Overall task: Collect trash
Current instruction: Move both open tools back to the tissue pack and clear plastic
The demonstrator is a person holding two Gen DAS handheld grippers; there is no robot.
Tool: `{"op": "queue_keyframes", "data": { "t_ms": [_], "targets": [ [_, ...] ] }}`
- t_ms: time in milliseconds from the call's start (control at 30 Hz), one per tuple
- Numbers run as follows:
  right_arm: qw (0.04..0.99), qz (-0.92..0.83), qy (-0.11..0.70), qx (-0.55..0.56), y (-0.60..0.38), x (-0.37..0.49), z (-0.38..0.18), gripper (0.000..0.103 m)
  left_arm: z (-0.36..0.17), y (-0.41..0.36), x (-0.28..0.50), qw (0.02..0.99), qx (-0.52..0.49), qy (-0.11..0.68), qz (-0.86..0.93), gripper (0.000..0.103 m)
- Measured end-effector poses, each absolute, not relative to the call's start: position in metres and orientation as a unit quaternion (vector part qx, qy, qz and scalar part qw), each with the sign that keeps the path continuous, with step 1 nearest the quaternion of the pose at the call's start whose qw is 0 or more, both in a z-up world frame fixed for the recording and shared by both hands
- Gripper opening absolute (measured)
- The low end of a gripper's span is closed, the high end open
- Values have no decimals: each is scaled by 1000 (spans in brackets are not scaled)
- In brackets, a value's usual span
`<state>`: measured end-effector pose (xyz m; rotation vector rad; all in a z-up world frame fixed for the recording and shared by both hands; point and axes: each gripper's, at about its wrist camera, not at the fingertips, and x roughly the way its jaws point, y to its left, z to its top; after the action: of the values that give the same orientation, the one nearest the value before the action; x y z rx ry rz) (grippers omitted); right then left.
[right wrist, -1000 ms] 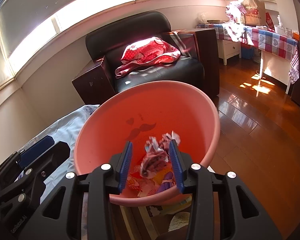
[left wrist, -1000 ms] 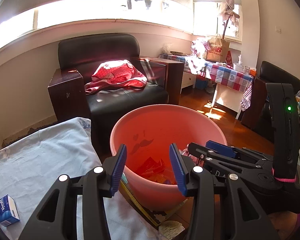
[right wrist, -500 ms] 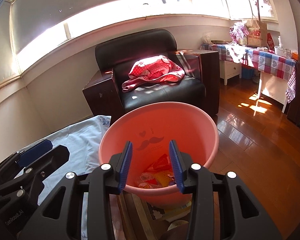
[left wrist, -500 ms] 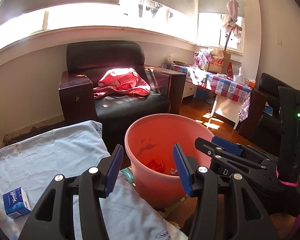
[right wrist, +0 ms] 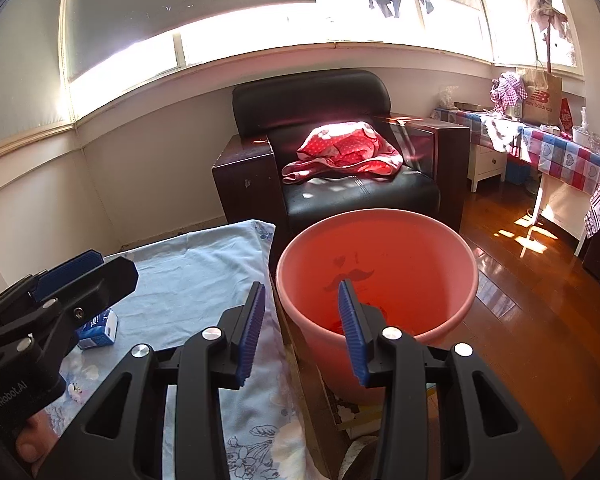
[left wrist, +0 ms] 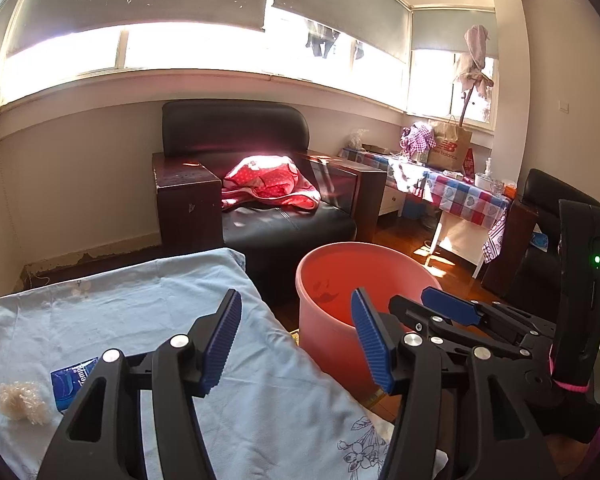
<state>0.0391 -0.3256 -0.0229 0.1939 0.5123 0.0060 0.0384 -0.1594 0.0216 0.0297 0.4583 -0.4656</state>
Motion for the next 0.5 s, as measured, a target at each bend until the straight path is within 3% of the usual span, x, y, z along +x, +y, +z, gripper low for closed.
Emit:
{"op": "queue_keyframes", "data": {
  "t_ms": [500],
  "targets": [
    [958,53,274,70,-273,32,-21,39,7,-74,17,959,-5,235,-160,57]
  ]
}}
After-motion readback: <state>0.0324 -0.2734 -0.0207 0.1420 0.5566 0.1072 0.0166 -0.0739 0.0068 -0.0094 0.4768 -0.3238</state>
